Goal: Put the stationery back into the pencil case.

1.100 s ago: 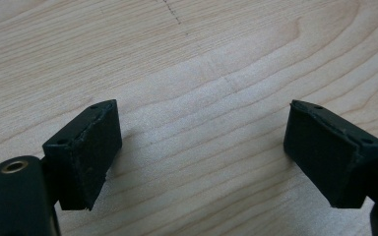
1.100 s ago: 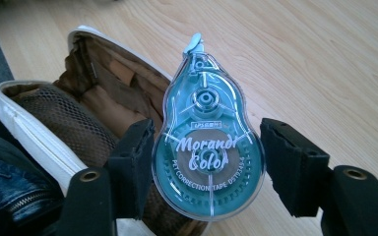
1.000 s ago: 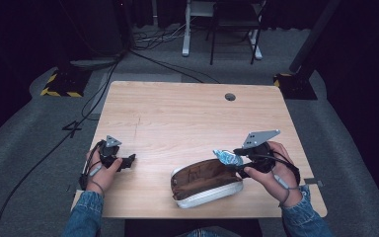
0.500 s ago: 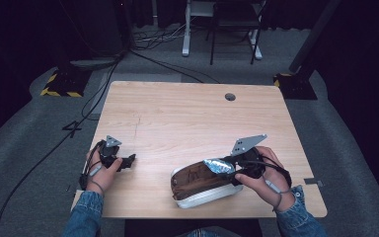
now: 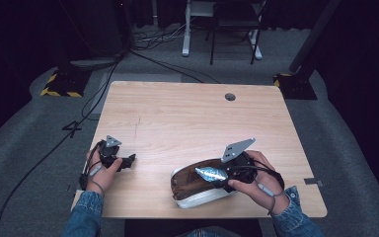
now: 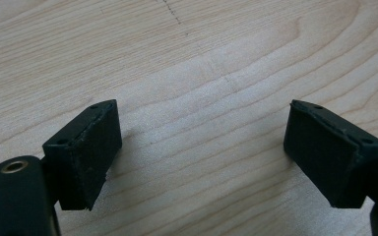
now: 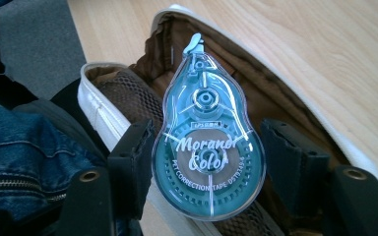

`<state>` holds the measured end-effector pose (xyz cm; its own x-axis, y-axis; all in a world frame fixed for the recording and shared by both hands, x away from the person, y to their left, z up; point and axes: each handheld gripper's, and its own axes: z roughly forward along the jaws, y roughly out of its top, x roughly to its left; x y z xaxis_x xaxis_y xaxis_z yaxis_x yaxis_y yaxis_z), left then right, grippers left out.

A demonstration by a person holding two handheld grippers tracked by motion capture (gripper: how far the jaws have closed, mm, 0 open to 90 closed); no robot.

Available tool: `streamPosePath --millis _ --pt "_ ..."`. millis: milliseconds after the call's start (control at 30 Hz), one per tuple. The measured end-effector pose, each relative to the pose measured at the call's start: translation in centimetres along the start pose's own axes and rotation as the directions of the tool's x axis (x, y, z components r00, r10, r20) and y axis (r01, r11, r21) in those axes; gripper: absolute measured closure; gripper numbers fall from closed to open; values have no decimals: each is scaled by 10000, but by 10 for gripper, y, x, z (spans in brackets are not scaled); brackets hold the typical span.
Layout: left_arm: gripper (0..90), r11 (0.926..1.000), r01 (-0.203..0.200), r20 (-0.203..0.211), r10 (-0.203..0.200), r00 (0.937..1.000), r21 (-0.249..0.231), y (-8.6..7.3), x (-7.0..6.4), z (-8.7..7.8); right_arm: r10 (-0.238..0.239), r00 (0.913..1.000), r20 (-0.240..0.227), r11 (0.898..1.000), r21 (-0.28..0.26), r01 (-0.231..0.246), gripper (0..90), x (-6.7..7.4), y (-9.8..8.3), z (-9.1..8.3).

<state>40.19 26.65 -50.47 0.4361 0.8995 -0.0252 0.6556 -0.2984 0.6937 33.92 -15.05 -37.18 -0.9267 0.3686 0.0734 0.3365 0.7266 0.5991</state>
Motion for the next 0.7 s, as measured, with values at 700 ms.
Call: streamPosePath --millis 700 --pt "148 10000 -6 -6 6 10000 -2 0 0 0 465 9934 -1046 9987 264 -440 397 -6 2 22"
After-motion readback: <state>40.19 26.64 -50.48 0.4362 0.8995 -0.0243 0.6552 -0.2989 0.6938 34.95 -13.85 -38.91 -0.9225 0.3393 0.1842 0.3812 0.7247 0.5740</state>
